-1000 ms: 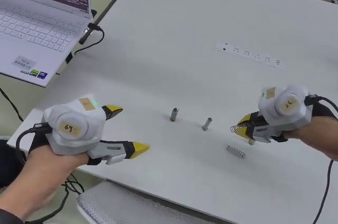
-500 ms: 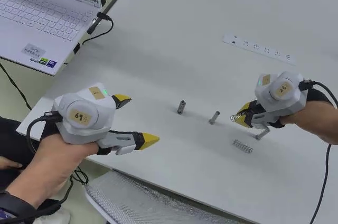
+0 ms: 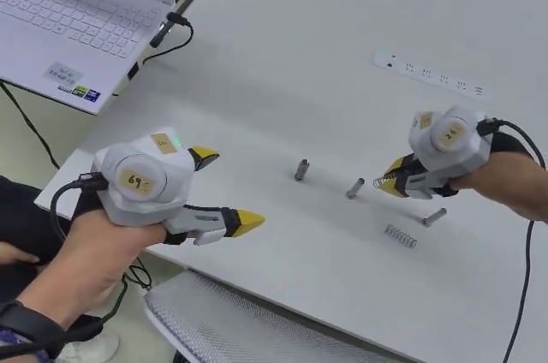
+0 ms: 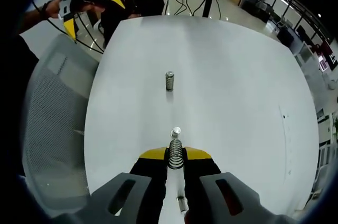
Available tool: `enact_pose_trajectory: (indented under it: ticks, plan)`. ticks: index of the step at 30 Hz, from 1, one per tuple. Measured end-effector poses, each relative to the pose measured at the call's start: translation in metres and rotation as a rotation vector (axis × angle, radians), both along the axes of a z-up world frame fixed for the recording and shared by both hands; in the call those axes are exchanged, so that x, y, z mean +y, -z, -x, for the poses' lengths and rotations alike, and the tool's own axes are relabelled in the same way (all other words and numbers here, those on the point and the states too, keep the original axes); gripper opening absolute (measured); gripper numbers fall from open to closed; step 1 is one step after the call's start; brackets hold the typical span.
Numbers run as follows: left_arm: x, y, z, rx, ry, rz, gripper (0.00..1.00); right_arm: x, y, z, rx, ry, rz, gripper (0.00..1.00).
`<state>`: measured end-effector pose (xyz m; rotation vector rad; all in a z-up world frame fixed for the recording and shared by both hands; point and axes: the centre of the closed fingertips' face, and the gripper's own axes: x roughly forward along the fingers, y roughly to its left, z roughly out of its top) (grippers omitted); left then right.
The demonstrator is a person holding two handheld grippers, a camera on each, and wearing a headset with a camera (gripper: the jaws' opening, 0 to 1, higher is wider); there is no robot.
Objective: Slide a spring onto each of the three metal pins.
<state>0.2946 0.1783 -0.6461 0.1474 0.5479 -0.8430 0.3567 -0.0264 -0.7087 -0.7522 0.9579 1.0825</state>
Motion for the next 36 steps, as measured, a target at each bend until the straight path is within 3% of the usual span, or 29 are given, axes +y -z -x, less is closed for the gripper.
enact_pose_trajectory:
  ticks: [11, 36]
  plan:
    - [0.002, 0.001, -0.002, 0.003, -0.005, 0.002, 0.65, 0.004, 0.006, -0.009, 0.008, -0.024, 0.006, 0.09]
    - [0.003, 0.002, -0.002, 0.021, -0.01, 0.006, 0.65, 0.018, 0.018, -0.009, 0.033, -0.08, 0.055, 0.09]
